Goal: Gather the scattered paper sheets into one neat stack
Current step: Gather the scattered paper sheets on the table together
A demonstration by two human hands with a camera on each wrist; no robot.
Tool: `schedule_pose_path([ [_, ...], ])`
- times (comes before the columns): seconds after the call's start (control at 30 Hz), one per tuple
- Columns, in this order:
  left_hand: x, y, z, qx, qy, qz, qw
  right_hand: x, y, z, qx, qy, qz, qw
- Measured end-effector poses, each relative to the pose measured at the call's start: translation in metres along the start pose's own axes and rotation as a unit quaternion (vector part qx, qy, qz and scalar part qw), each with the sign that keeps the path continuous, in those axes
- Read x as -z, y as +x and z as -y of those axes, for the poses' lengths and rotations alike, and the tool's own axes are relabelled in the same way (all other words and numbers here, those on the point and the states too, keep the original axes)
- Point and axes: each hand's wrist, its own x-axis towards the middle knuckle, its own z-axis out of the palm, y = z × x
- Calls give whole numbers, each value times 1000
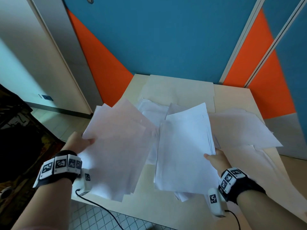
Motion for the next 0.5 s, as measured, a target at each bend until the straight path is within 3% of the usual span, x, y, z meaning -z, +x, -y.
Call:
schedule_pose_path([
  [0.17, 7, -5, 8, 14, -180, 27, 983, 1, -2, 2, 6, 21, -2, 1000],
  [0.3, -29, -20, -18, 14, -246, 84, 965, -3, -5, 6, 21, 71, 13, 997],
  [0.5, -89, -48, -51, 31, -321, 240, 916, -1, -14, 19, -16, 126, 101, 987],
])
